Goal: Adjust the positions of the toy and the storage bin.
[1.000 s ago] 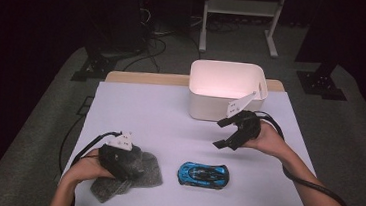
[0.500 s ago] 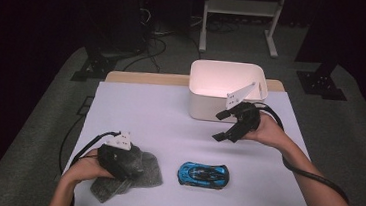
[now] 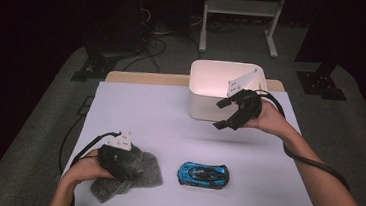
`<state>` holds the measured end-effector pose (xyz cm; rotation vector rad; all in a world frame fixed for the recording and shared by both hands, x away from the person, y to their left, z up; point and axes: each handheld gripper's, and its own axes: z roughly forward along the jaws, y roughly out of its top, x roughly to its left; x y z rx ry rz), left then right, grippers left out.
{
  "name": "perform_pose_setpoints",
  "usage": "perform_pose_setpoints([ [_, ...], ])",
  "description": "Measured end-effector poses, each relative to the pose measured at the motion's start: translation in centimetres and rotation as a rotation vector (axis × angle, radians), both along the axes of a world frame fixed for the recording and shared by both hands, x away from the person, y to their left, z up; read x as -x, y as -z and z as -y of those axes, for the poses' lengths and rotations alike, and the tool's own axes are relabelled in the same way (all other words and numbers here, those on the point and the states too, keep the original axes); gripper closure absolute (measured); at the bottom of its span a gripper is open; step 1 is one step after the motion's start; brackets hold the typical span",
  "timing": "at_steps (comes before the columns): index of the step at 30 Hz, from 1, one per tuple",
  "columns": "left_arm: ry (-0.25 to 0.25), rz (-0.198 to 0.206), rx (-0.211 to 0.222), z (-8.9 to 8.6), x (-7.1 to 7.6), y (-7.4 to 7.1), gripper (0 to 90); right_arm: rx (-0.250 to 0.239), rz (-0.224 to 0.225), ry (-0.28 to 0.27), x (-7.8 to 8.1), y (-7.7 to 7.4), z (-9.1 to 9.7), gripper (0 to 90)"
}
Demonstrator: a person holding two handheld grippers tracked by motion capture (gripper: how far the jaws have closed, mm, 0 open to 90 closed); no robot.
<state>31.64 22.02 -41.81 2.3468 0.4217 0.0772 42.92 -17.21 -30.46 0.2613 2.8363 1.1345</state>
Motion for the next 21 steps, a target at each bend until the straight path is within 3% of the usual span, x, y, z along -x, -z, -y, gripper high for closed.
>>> perform_pose_setpoints([
  [15,0.005,-0.011,0.005,0.1,0.0,0.1,9.1,0.044,0.046,0.04,-3.2,-1.5,0.2,17.6],
  [21,0.013,-0.013,0.001,0.0,0.0,0.2,9.1,0.067,0.028,0.06,-4.8,-1.0,0.1,20.3],
])
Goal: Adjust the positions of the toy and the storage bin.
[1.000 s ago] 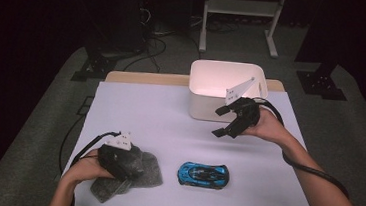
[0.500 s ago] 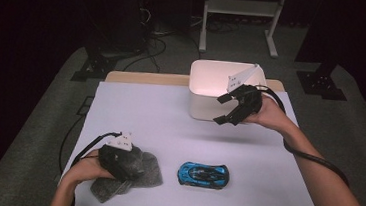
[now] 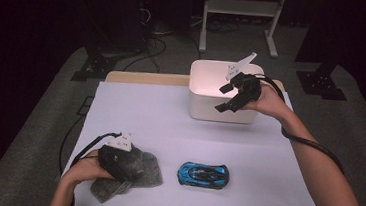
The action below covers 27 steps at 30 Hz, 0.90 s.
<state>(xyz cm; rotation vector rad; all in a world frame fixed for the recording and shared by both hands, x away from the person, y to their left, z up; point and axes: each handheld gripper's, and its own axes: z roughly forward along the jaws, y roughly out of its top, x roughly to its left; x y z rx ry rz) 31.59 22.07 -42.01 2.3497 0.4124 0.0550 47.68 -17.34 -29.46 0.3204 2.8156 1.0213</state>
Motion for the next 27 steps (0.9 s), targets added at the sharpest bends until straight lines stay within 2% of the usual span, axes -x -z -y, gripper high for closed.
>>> perform_pose_setpoints([
  [5,0.0,-0.004,0.0,0.0,0.0,0.1,9.1,0.013,-0.006,0.017,-0.9,0.6,0.1,21.8],
  [9,-0.001,-0.007,0.001,0.1,0.0,0.1,9.1,0.022,-0.015,0.025,-1.8,1.2,0.3,27.1],
  [19,0.001,-0.012,0.0,0.1,0.0,0.3,9.1,0.052,-0.032,0.045,-2.9,2.6,0.2,48.9],
  [23,0.001,-0.011,0.001,0.0,0.0,0.2,9.1,0.076,-0.037,0.03,-3.0,2.9,-0.2,61.9],
  [27,0.002,-0.015,0.0,0.0,0.0,0.3,9.1,0.107,-0.04,0.021,-3.2,3.1,-0.6,71.1],
])
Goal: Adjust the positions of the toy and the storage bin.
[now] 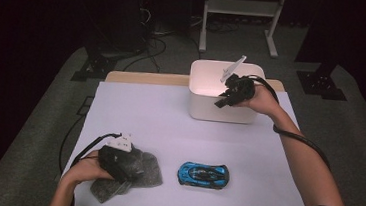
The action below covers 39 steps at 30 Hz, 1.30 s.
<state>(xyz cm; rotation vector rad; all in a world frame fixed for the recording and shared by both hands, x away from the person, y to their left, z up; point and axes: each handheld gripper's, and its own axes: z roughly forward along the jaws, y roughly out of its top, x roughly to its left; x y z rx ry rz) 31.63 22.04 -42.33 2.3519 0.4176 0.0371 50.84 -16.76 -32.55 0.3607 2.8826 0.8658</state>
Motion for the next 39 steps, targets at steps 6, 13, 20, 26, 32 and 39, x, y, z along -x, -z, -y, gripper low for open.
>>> perform_pose_setpoints([
  [6,-0.005,0.003,0.001,-0.1,0.0,-0.1,9.1,0.015,0.001,0.004,-0.2,0.0,-0.2,81.0],
  [13,-0.001,0.0,-0.003,-0.1,0.0,0.0,9.1,0.011,-0.019,-0.034,-0.1,-0.1,-0.5,85.5],
  [20,0.001,-0.002,-0.009,0.1,0.1,0.0,9.1,0.004,-0.029,-0.082,0.7,-0.2,-1.6,86.7],
  [26,-0.001,-0.002,-0.009,0.1,0.1,0.0,9.1,-0.002,-0.041,-0.114,2.0,-0.3,-2.1,86.7],
  [32,0.004,-0.003,-0.014,0.3,0.1,0.0,9.1,0.001,-0.045,-0.154,3.7,-0.5,-3.0,86.8],
  [39,0.01,-0.004,-0.014,0.5,0.2,0.0,9.1,0.002,-0.04,-0.215,5.7,-0.4,-4.6,86.7],
])
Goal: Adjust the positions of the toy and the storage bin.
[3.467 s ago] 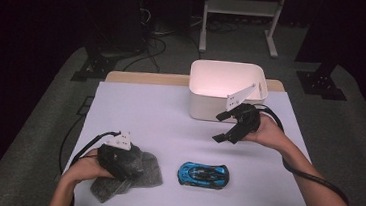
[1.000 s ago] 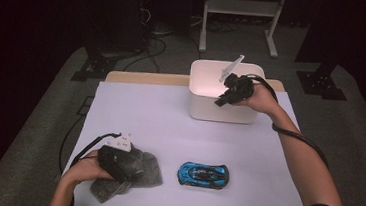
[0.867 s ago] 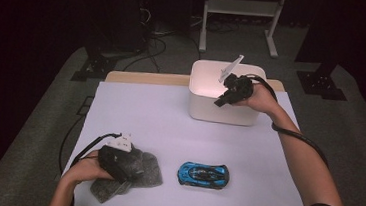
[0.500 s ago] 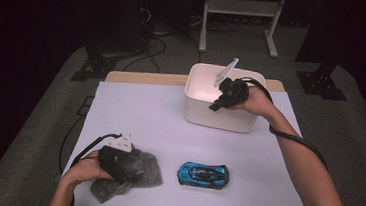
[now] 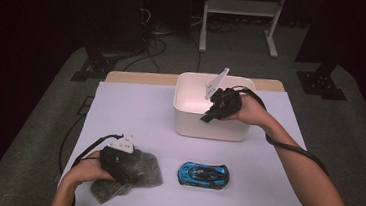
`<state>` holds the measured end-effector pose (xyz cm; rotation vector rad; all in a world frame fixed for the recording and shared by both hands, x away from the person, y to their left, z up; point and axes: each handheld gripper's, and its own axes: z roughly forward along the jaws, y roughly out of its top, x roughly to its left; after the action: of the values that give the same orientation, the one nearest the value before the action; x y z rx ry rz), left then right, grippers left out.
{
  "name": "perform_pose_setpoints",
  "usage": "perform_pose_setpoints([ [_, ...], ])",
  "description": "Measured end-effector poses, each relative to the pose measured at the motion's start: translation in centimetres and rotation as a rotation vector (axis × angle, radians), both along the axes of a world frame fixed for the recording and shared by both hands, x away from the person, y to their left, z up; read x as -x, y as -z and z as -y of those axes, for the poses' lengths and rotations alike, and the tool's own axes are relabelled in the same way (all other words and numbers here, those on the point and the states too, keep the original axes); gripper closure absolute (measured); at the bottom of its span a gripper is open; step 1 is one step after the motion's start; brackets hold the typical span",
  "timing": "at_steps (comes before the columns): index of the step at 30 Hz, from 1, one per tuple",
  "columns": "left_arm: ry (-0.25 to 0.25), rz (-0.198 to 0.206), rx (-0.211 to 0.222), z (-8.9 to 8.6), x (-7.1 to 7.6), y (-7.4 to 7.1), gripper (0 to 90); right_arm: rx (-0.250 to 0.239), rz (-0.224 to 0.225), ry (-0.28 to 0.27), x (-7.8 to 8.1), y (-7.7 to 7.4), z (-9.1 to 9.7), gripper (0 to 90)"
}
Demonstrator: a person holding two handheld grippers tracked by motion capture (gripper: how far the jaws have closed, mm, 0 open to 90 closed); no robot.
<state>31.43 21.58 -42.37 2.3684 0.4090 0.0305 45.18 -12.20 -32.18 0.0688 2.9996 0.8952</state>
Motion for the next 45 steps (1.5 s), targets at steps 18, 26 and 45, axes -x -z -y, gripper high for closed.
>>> perform_pose_setpoints([
  [18,0.009,-0.003,-0.004,0.2,0.1,0.1,9.0,-0.001,-0.005,-0.059,2.7,-0.1,-1.9,86.5],
  [26,0.01,-0.005,-0.004,0.2,0.1,0.1,9.0,0.007,-0.014,-0.065,3.1,0.1,-2.3,85.9],
  [45,0.013,-0.007,-0.006,0.3,0.1,0.2,9.0,-0.05,-0.025,0.023,3.7,-1.2,-0.5,53.2],
])
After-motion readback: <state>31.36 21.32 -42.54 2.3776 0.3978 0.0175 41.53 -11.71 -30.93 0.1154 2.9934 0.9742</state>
